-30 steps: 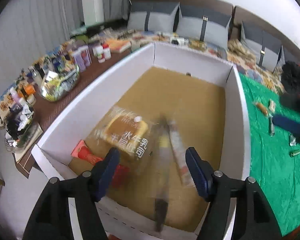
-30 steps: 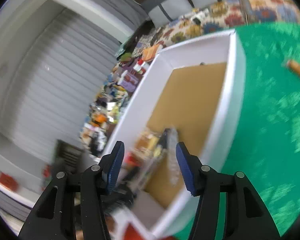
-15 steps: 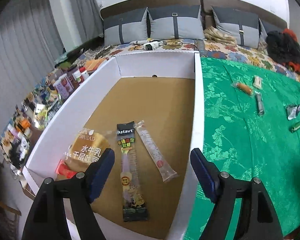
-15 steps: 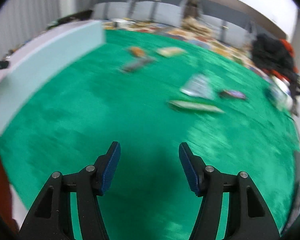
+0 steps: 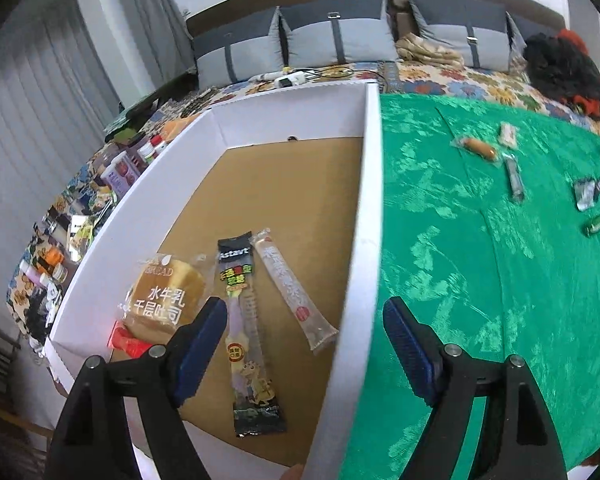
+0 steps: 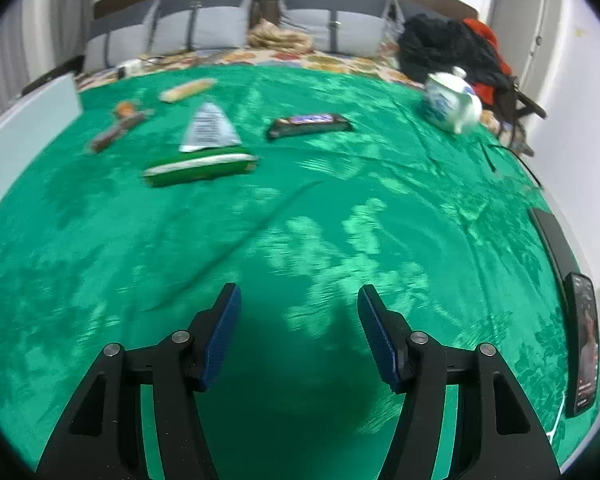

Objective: Organize snacks
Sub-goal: 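Move both tools back over the remaining snacks on the cloth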

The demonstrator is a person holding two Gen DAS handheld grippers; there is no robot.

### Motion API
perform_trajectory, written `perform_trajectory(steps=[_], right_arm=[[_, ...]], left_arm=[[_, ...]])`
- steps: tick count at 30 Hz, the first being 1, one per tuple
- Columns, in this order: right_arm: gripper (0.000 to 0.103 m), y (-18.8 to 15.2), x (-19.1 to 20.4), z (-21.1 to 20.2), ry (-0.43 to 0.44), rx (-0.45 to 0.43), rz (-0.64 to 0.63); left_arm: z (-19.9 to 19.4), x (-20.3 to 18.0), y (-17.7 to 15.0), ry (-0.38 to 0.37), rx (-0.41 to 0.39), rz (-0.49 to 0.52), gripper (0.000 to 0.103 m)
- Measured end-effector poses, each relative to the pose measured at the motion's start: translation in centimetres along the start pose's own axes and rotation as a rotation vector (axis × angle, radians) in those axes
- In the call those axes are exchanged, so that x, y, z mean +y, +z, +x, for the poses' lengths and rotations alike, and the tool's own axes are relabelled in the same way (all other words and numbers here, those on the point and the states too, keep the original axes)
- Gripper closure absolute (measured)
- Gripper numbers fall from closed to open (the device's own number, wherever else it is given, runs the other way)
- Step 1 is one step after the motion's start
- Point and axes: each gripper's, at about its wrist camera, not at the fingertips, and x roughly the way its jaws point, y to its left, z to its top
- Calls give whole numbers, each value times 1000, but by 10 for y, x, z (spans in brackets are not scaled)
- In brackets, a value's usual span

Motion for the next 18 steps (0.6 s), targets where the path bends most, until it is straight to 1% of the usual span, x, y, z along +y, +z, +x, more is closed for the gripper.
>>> perform_trajectory(steps=[2,3,4,5,7,8,10,11,12,13,14,15,17,18], right_arm=[[39,0,-10,9,-12,16,37],[37,0,-15,12,-14,24,62],[29,-2,-22,14,-1,18,95],[26,-3,-27,17,5,28,122],[25,-3,-35,18,9,29,159],[23,-3,-35,18,14,30,162],[18,-2,-31,20,8,40,136],[18,-2,-29,20,3,41,129],[18,-2,-29,20,6,41,131],[17,-2,-31,20,11,42,137],[17,-2,-30,20,11,41,138],[17,-2,-31,21,9,42,136],[17,-2,-32,20,8,42,135],[17,-2,-31,20,9,42,135]], left_arm=[[-2,-9,0,-6,-5,16,23],[-2,-13,1,-9,-6,28,23],[-2,-18,2,-10,-5,47,23],[-2,-20,3,-9,-6,59,23],[-8,-22,7,20,-31,61,23],[-14,-20,8,57,-63,39,23],[-35,-21,11,128,-155,6,22],[-48,-25,13,157,-210,-8,18],[-59,-30,14,161,-253,-22,12],[-71,-35,15,146,-293,-38,8],[-81,-42,16,110,-325,-55,0],[-89,-52,17,58,-344,-69,0],[-92,-71,17,-37,-327,-70,0],[-87,-85,16,-94,-290,-60,0]])
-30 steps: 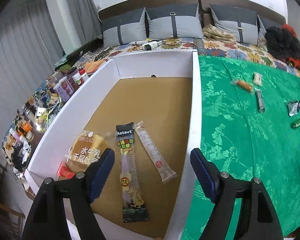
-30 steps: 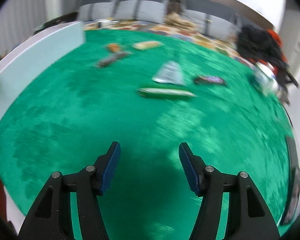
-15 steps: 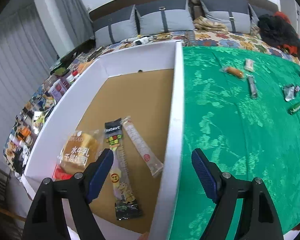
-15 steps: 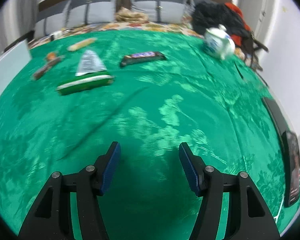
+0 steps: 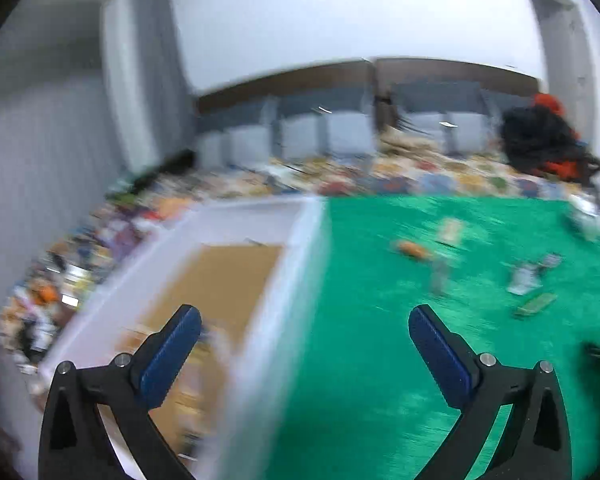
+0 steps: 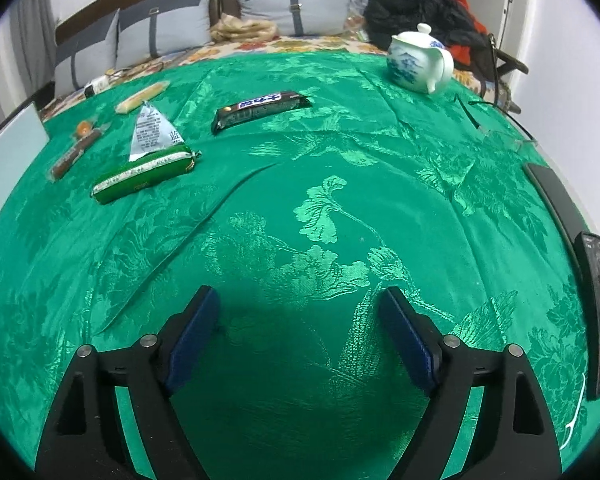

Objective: Organize snacks
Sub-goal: 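Move both tools back over the remaining snacks on the cloth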

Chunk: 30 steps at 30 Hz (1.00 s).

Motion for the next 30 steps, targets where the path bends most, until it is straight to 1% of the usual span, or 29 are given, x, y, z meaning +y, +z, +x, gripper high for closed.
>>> perform_trajectory(steps=[1,3,5,6,10,13,16,18,19,21,30], right_arm=[[17,0,0,0,0,0,0],[17,0,-1,0,1,0,1],[17,0,-1,0,0,0,0],[17,0,0,0,0,0,0],[17,0,0,0,1,0,0],[16,0,0,0,1,0,0],[16,0,0,0,1,0,0],[16,0,0,0,1,0,0],[16,0,1,0,1,0,0],[16,0,0,1,1,0,0],[15,0,1,1,1,0,0]], left_arm=[[6,-11,-5,-39,38,0,0],[29,-38,-23,-126,154,5,0],[50,-61,-47,-179,242,22,0],[62,-72,-58,-193,281,39,0],[97,-102,-79,-201,346,111,0],[115,-114,-79,-214,350,117,0],[135,-118,-74,-225,365,94,0],[145,-118,-76,-233,369,77,0],[146,-117,-77,-241,362,63,0],[147,-115,-79,-234,338,56,0],[152,-115,-75,-237,335,55,0]])
